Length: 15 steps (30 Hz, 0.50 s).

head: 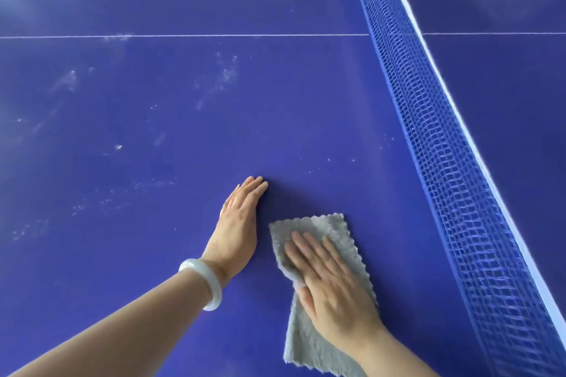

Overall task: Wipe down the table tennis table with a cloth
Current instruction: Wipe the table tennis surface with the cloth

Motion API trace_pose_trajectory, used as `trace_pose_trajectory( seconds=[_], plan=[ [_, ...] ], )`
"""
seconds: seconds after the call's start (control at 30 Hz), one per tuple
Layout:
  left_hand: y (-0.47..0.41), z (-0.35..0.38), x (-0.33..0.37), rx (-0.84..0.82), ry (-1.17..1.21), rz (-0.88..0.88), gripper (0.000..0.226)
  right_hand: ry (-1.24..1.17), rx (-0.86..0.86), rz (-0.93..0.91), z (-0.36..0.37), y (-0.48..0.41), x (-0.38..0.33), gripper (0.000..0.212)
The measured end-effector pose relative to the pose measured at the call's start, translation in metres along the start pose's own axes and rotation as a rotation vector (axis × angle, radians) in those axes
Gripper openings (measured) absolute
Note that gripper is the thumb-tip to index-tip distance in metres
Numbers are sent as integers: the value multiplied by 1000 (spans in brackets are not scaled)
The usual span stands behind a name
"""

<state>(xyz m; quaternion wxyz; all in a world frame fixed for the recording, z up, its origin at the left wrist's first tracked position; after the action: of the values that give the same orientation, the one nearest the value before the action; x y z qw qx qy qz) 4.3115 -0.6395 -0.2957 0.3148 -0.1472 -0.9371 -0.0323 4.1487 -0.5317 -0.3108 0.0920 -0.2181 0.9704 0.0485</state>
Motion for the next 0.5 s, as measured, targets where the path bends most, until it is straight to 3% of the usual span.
trace_pose_trajectory(
  seconds=[0.07,0.2,0.27,0.37,0.5],
  plan=[
    [-5,-10,-3,18,-1,1,52,29,31,173,-15,1,54,51],
    [-43,-21,-16,77,-221,-56,49,37,94,709,-37,-19,152,57],
    [-66,-19,-22,87,-271,-115,54,0,131,841,-45,-41,182,62],
    [-79,-11,-27,119,-297,-179,56,-189,230,926,-60,-81,218,58],
    [-78,-6,-30,159,-325,-179,52,-279,259,809,-70,-144,230,51]
  ],
)
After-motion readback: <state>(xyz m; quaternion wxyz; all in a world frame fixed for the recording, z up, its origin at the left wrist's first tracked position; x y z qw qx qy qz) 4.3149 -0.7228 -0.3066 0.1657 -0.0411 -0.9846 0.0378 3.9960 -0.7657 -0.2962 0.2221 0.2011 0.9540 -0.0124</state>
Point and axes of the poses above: each hand's wrist, its own y-axis away from the middle knuckle, its own z-axis out of the palm, x = y × z, the point moved 5 cm from there along -y, towards the middle knuckle
